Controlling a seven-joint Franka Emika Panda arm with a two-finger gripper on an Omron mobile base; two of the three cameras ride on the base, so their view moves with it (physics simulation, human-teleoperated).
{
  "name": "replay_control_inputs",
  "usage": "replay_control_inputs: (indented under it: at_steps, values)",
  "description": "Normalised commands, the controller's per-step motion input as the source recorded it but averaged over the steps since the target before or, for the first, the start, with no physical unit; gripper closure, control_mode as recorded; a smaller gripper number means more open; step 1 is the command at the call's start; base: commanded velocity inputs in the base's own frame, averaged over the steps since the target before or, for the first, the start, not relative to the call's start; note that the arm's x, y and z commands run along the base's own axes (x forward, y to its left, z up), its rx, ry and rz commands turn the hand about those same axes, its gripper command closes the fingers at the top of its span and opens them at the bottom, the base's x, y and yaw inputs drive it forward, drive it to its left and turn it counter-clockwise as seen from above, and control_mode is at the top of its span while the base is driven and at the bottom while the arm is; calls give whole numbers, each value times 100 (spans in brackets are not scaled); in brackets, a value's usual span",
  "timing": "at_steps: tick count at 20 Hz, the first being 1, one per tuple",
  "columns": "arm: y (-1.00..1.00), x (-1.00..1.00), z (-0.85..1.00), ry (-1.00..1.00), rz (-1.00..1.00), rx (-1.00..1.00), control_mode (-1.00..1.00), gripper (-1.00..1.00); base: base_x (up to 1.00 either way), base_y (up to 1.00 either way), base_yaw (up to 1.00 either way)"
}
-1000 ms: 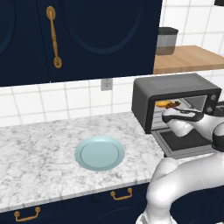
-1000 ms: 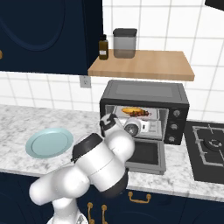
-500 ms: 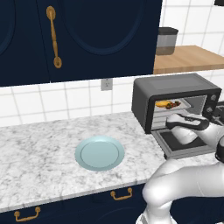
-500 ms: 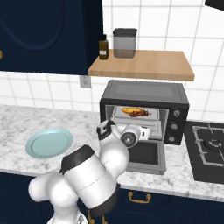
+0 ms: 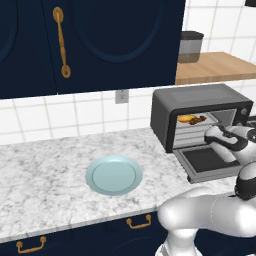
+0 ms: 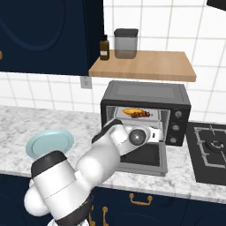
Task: Pick up the kebab skewer and baguette bread, and place them inside the toaster oven. Close the toaster oven door and start by setting the timer.
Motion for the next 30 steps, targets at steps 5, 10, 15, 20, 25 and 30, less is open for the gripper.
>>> replay_control_inputs:
  at_steps: [5,10,15,20,25,30]
  values:
    - [-61,-83,16,4,0,0,-100,-100,0,0,0]
    - [-57,-86,0,5,0,0,-100,-100,0,0,0]
    - [-54,-77,-1,5,4,0,-100,-100,0,0,0]
    - [-32,-57,-7,9,8,0,-100,-100,0,0,0]
    - [-5,-47,-13,7,12,0,-100,-100,0,0,0]
    - [2,-51,-29,9,8,0,-100,-100,0,0,0]
